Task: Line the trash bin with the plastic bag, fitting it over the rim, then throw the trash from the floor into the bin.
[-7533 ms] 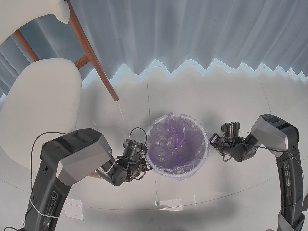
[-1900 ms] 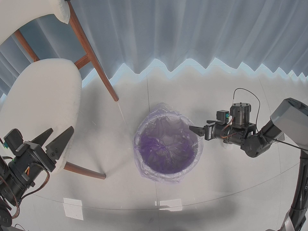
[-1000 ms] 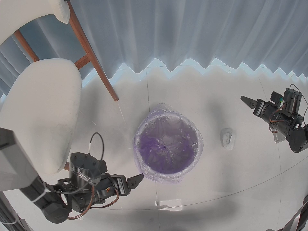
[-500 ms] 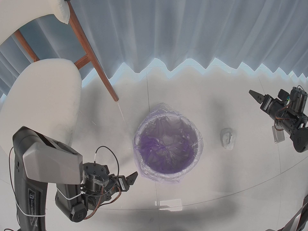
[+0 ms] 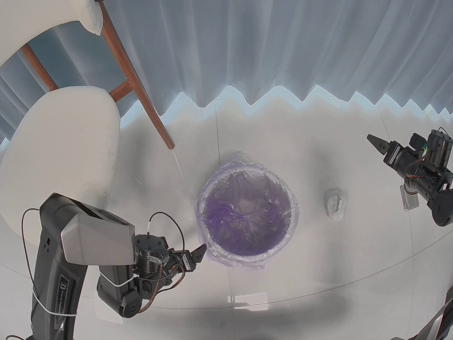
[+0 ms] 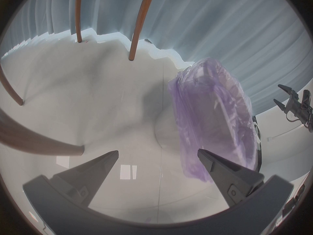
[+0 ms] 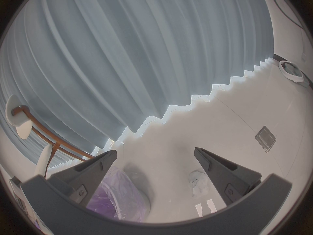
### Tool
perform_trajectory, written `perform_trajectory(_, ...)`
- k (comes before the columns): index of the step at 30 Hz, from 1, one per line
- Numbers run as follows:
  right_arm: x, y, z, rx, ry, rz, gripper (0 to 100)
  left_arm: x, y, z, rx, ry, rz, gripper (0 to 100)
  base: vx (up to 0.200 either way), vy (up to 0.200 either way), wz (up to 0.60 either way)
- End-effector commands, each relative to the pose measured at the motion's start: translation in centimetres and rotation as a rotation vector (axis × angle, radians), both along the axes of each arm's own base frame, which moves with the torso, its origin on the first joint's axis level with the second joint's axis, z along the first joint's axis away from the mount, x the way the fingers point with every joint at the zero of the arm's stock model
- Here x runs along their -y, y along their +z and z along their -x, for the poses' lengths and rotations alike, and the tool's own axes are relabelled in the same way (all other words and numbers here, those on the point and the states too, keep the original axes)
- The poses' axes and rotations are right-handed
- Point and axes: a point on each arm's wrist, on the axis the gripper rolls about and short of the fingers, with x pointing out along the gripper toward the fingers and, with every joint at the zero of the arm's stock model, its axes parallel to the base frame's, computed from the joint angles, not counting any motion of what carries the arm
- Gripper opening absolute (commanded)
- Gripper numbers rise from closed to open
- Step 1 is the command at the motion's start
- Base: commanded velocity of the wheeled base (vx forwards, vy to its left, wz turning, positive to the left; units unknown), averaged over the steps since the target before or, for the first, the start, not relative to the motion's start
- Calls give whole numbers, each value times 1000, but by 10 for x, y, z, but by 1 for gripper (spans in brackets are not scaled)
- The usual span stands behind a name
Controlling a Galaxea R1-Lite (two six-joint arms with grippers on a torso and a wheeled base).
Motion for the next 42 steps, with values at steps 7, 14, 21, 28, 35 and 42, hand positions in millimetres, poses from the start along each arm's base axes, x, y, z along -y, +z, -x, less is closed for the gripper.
perform_trajectory(7, 0, 0, 0, -1, -2, 0, 100, 10, -16, -22, 36, 4, 19, 0, 0, 0, 0)
perform_trajectory(14, -2, -8, 5, -31, 5, 4, 100, 14, -38, -38, 48, 21, 11, 0, 0, 0, 0)
perform_trajectory(21, -2, -14, 13, -26, -16, 7, 100, 17, -41, -50, -25, 29, -37, 0, 0, 0, 0)
perform_trajectory(28, -2, -17, 7, -31, -17, 4, 100, 15, -26, -43, 29, 39, -15, 0, 0, 0, 0)
perform_trajectory(35, -2, -20, 10, -38, -17, 1, 100, 3, 25, 9, 36, -6, 36, 100, 0, 0, 0)
perform_trajectory(42, -2, -20, 14, -19, -20, 3, 100, 12, 31, 0, 73, -14, 88, 100, 0, 0, 0)
